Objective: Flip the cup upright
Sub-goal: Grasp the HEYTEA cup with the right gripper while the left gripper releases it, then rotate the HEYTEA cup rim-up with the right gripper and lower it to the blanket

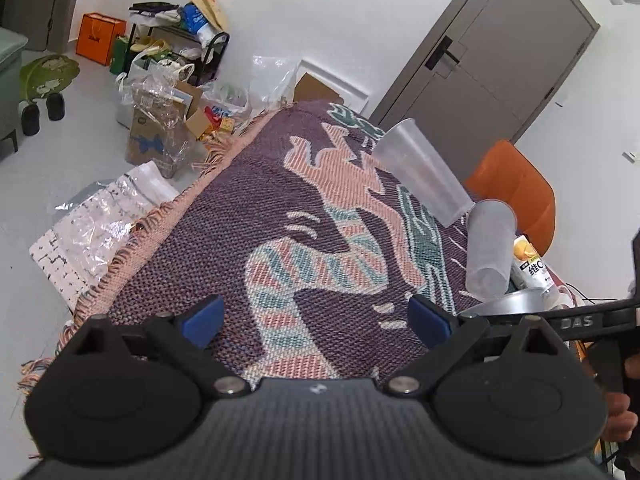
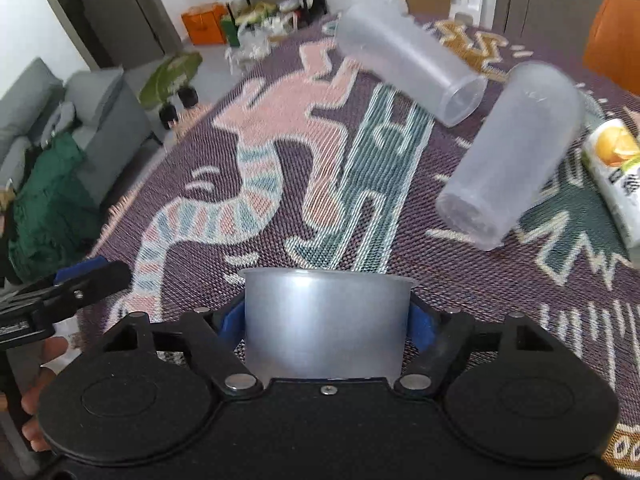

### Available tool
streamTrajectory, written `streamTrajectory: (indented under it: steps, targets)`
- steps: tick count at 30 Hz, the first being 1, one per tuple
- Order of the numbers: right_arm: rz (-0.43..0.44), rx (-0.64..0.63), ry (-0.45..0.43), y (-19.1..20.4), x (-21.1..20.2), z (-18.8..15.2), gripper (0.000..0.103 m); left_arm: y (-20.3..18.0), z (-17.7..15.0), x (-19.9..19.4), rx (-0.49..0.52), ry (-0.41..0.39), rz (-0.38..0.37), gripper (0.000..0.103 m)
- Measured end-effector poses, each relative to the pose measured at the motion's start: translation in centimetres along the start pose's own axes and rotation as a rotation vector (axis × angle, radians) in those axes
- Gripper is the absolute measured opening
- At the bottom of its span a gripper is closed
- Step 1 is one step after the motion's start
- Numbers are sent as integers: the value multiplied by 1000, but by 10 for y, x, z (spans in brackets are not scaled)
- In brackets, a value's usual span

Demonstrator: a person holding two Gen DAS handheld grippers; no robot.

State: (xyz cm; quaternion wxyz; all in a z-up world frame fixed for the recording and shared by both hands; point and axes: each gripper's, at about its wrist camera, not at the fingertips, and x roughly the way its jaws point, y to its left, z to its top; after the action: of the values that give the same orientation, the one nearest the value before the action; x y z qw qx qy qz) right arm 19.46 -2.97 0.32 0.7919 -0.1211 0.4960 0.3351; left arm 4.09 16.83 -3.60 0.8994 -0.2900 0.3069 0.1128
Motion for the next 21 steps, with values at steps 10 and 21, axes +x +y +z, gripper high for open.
streamTrajectory:
  steps: [10,21]
  targets:
    - [0,62,-265,-19,-82,-41,72,-33,-7,-13,61,-17,-35,97]
    - [-79,68,-569,-21,-132,-88,72,-59,-27,-31,118,-44,-52,97]
